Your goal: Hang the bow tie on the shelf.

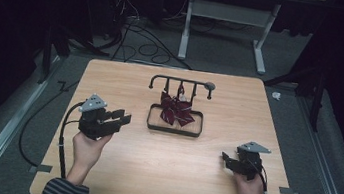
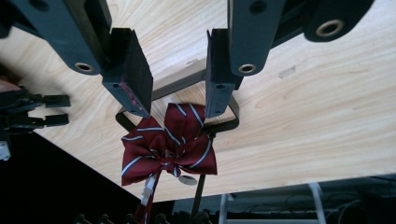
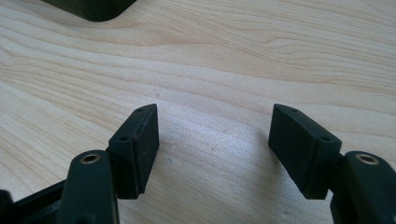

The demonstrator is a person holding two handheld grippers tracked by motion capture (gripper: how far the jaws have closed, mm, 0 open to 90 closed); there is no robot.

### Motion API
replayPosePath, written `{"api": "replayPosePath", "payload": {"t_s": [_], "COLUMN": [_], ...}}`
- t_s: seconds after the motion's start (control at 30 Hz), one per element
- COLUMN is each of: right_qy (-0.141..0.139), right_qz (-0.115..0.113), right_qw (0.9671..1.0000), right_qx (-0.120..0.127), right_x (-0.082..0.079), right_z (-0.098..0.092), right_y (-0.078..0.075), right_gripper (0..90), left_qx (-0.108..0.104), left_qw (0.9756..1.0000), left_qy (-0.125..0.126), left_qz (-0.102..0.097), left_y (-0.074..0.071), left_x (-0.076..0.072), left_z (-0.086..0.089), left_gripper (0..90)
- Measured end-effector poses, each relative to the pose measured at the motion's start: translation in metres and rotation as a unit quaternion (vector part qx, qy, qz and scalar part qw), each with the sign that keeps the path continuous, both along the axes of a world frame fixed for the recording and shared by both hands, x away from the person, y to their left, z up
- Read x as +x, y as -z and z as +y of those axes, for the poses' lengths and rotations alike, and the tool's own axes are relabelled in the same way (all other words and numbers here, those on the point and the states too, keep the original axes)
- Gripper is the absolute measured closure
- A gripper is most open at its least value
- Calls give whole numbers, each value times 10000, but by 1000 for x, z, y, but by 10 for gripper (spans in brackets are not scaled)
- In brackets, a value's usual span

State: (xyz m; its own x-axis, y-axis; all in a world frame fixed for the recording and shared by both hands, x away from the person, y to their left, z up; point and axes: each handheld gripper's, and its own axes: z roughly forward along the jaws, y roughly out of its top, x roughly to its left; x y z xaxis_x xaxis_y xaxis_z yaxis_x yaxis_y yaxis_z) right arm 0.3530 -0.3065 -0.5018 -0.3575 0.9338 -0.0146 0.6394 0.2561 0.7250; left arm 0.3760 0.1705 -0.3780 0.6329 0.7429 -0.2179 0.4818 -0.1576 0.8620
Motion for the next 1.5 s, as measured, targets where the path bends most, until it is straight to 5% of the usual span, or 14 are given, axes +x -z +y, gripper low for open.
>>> {"api": "replayPosePath", "payload": {"t_s": [1.03,1.5], "right_qy": [-6,-2], "right_qz": [6,0], "right_qw": [10000,10000], "right_qx": [2,9], "right_x": [0,0], "right_z": [0,0], "right_y": [0,0], "right_gripper": [345,345], "left_qx": [-137,13], "left_qw": [9993,9984], "left_qy": [-114,-233], "left_qz": [320,516], "left_y": [27,50], "left_x": [-14,-20], "left_z": [10,11], "left_gripper": [631,613]}}
